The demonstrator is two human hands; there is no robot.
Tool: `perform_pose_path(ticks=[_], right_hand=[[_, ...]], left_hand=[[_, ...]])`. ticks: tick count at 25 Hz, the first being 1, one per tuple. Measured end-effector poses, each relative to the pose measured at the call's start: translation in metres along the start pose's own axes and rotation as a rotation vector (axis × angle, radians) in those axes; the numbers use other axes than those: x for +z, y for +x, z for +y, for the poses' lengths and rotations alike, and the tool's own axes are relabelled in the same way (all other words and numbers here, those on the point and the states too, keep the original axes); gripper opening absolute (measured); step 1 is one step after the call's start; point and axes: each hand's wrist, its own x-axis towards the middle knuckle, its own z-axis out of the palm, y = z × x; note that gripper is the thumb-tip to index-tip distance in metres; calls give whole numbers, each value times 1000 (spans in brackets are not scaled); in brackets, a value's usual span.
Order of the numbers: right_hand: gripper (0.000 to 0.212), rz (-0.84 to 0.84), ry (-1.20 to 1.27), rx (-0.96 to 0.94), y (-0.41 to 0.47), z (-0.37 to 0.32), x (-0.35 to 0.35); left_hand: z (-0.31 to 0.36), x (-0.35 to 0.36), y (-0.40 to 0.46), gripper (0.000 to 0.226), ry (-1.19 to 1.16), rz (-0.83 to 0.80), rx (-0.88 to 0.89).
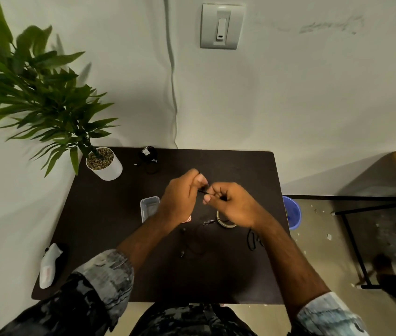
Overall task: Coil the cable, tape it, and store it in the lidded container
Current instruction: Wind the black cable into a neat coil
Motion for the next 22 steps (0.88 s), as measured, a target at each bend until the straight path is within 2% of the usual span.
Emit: perform_pose_path(ticks=[2,4,6,8,9,10,12,13,15,17,19,20,22], right_hand=[[18,44,32,-87,4,-15,-21],[22,204,-3,-103,14,-18,-35],[27,343,13,-57,25,-11,-36],[31,332,92,-19,28,-1,-22],[34,278,101,6,27,3,-12],[36,204,79,35,23,3,-5],[34,59,-26,62,13,-5,-1],[32,15,-57,43,9,-14,-5],[27,-13,-31,-27,4,-33,-20],[27,65,19,-81,7,-42,-38],[29,231,46,-103,16,-36,-47],[33,294,88,-90,20,-31,-46],[41,310,194,-35,24,-17,-32]], left_hand=[[6,4,-11,32,-113,-103,2],[22,10,-15,39,-434,-131,-89],[41,14,-8,35,-780,-110,-174],[57,13,4,35,-989,-12,-184],[59,11,9,35,-953,66,-163],[56,9,14,36,-811,140,-131],[41,1,19,33,-355,206,-67],[34,-3,18,30,-171,186,-28],[24,-7,12,27,-71,62,37],[28,-4,5,32,-223,-59,34],[42,2,3,37,-539,-118,-61],[50,5,5,37,-722,-124,-113],[66,7,9,35,-1023,-82,-148]])
